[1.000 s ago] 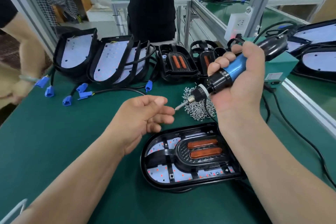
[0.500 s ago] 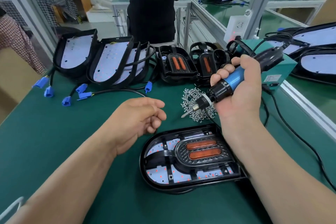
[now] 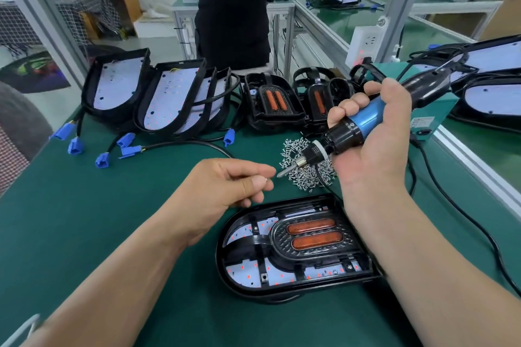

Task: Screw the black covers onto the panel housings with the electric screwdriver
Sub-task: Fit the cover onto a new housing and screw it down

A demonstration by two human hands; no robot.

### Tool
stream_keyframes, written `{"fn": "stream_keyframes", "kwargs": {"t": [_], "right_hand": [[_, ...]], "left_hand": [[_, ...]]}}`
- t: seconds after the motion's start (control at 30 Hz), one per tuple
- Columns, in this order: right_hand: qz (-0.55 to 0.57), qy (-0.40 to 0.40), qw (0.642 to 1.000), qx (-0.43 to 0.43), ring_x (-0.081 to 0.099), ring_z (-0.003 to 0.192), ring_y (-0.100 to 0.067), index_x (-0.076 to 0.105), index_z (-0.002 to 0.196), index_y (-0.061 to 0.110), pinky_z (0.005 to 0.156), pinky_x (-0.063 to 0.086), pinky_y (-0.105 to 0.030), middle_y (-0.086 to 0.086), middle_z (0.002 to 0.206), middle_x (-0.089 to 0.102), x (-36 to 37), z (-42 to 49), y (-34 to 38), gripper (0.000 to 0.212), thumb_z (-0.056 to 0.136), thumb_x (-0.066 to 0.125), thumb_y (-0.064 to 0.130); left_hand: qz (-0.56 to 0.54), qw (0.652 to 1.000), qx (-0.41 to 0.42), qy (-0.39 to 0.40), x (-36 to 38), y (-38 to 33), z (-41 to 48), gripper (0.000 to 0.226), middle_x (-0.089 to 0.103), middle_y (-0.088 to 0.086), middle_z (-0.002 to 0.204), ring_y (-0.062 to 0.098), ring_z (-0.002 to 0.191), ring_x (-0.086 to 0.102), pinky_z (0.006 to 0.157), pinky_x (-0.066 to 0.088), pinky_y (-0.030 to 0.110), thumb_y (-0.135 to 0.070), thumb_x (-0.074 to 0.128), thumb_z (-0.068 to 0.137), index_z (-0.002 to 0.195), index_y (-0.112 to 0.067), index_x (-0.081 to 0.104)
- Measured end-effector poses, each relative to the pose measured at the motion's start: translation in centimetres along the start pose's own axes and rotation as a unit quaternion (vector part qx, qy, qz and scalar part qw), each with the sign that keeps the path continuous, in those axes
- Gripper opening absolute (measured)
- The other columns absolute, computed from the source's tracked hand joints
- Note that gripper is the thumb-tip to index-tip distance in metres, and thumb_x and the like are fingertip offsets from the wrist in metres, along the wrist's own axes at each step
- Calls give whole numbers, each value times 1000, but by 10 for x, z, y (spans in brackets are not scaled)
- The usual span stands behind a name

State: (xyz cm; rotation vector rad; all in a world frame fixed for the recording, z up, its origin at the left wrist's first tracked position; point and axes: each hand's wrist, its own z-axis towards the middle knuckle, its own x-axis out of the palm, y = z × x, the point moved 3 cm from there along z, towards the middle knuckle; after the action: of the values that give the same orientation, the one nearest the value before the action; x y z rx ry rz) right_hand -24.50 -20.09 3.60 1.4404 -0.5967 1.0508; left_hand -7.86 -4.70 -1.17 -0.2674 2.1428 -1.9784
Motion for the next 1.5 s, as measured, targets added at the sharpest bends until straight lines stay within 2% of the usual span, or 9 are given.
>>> {"fn": "stream_keyframes", "kwargs": {"t": [0.13,0.23,0.5,0.7,0.87,1.0,1.27,1.5], "right_hand": [[-7,12,1000,-3,53,63,-15,56,102,12,65,52,-31,-1,77,52,3,-2,-2,16,103,64,25],[-18,21,1000,-5,54,63,-15,57,101,12,65,53,-31,-1,77,53,4,-3,-3,15,103,64,24],[-23,36,999,0,54,62,-14,57,101,12,63,53,-30,-1,75,52,5,-4,-6,14,103,62,24],[-48,39,998,-8,55,63,-14,55,105,11,65,53,-31,-1,76,54,4,-4,-6,15,103,63,23],[-83,30,996,-26,56,63,-14,52,108,11,66,54,-32,0,76,55,6,-5,-7,20,105,65,26],[-83,20,996,-25,56,65,-14,51,109,11,67,54,-32,0,77,55,6,-6,-6,22,106,64,29],[-130,30,991,-22,59,70,-16,53,112,12,72,56,-34,0,80,58,7,-9,-8,28,105,67,35],[-136,56,989,-27,59,71,-16,51,114,11,74,55,-35,-1,82,57,10,-11,-6,23,106,65,27]], "left_hand": [[20,999,22,20,4,-2,-1,25,81,10,99,11,79,71,73,56,20,-2,73,96,106,-23,83],[18,999,28,25,5,-3,-2,21,81,10,100,13,80,72,73,56,20,-9,77,91,105,-23,82],[6,999,33,25,7,-4,-2,22,81,10,100,13,81,72,73,56,20,-14,74,87,103,-25,83],[10,999,32,14,6,-5,-3,22,81,13,97,14,78,72,73,56,20,4,72,94,101,-15,82],[30,998,47,-13,7,-10,-4,21,79,18,93,17,77,74,75,57,20,5,76,91,96,-15,82],[49,997,63,-23,6,-12,-5,24,79,13,91,24,81,75,82,60,24,4,77,90,95,-19,81],[109,989,78,-54,6,-10,-5,26,79,12,91,20,77,75,83,62,29,3,78,90,95,-22,79],[142,985,84,-56,6,-13,-7,28,80,0,88,12,75,74,77,57,20,2,75,93,99,-25,78]]}}
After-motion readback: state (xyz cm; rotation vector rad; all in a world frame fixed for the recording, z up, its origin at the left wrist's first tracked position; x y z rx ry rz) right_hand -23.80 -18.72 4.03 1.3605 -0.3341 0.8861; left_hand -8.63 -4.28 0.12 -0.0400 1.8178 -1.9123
